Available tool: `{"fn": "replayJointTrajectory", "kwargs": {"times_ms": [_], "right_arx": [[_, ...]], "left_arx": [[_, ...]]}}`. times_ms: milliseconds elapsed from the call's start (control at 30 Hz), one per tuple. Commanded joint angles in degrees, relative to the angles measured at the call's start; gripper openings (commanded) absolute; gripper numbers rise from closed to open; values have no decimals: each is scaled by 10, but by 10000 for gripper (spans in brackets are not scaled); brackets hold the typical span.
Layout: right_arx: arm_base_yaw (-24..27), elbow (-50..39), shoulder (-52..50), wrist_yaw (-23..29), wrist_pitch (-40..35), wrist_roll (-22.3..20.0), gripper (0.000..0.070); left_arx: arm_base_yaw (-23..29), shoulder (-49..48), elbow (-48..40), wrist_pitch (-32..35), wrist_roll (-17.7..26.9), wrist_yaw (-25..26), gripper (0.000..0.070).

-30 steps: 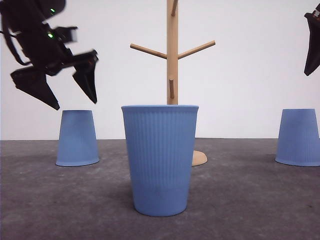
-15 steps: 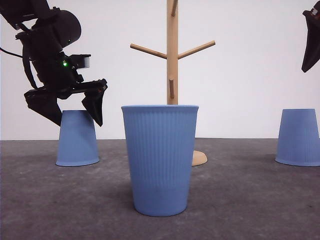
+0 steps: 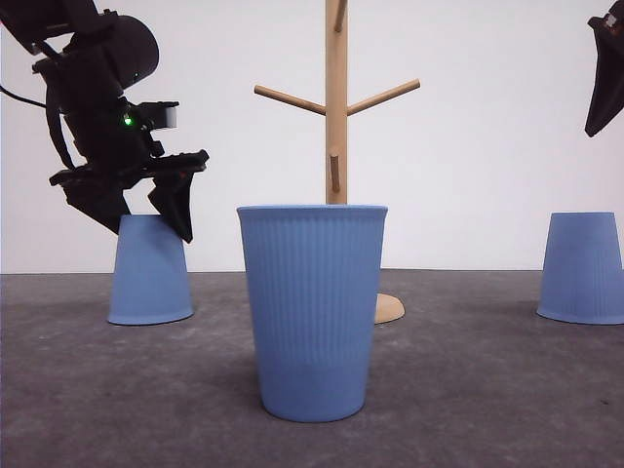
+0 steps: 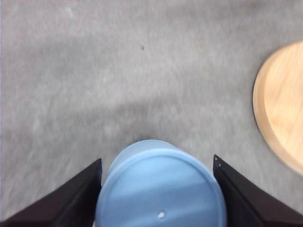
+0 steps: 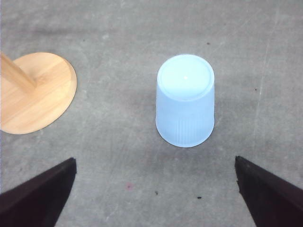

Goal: Place three cups

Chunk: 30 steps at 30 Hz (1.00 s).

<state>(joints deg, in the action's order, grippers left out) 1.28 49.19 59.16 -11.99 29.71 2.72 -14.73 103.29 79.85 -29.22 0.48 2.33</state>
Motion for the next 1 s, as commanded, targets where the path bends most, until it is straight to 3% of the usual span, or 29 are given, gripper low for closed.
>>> {"fn": "replayJointTrajectory", "kwargs": {"times_ms": [0, 167, 300, 467, 700, 767, 967], "right_arx": [[0, 7, 3, 0, -5, -5, 700], [0, 7, 3, 0, -5, -5, 700], [0, 7, 3, 0, -5, -5, 700], [0, 7, 3, -1, -5, -5, 700], [0, 8, 3, -1, -5, -4, 700], [0, 8, 3, -1, -5, -4, 700], [0, 8, 3, -1, -5, -4, 700]], "left_arx": [[7, 12, 36, -12, 13, 0, 296], [28, 12, 127, -85, 21, 20, 296], [51, 12, 211, -125, 19, 87, 296], [88, 12, 322, -162, 1, 220, 296], [119, 12, 405, -129, -87, 423, 297], [119, 12, 406, -115, -105, 449, 297], [92, 29, 406, -133, -102, 454, 297]]}}
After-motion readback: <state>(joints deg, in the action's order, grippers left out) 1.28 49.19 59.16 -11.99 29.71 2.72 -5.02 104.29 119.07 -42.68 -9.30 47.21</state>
